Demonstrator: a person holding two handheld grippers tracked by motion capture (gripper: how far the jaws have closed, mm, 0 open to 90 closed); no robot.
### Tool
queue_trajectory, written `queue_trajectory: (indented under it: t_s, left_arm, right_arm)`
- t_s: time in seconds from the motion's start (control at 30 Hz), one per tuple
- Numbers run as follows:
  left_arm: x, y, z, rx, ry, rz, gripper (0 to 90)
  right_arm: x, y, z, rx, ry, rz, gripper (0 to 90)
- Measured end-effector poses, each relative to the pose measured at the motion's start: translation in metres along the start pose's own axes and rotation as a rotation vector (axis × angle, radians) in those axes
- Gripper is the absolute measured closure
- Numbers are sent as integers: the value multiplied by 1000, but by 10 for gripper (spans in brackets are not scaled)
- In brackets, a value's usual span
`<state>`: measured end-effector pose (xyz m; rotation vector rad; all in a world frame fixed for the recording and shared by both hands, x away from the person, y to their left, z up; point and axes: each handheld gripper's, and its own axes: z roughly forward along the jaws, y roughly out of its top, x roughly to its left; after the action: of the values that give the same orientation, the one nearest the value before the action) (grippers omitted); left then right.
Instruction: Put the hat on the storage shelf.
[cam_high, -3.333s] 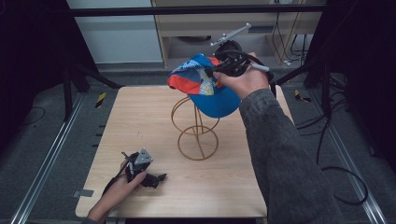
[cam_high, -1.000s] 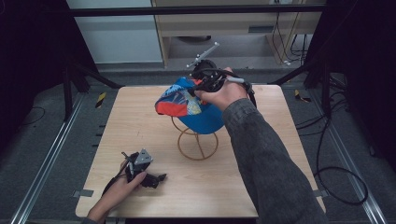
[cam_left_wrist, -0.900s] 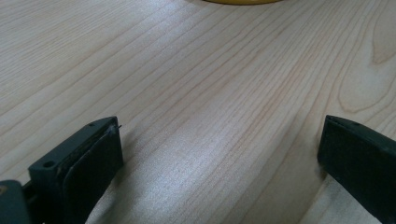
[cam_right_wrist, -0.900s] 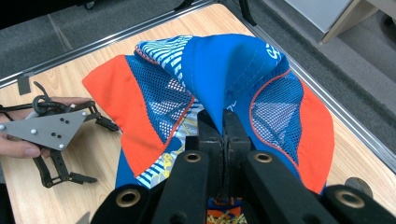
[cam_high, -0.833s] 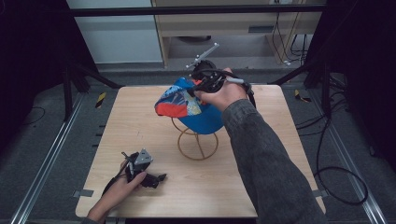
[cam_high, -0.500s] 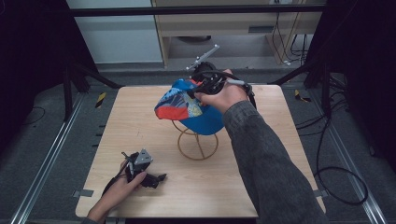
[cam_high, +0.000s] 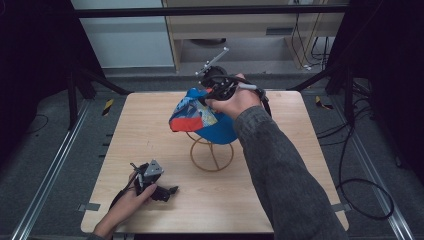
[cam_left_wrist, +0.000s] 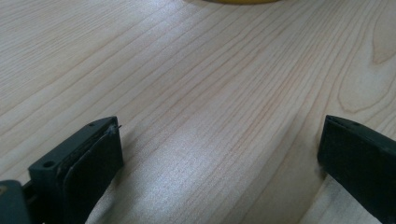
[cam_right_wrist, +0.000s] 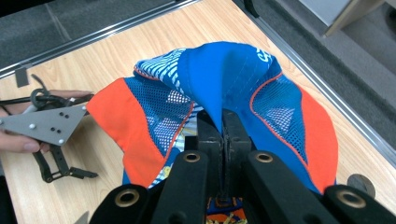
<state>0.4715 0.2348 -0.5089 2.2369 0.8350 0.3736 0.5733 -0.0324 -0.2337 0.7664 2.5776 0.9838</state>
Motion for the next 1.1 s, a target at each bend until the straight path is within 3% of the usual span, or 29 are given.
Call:
queue_trajectory:
  t_s: [0.5,0.9,1.1]
  left_arm:
    - [0,0,0,0,0,-1,0]
    - [0,0,0,-1,0,0,0]
    - [0,0,0,-1,0,0,0]
  right_arm:
    - [-3,-9,-4,-8,-3,22,853]
    - [-3,-12,-10,-23,-10,30,726]
    - [-1,-13,-15,-41,-17,44,621]
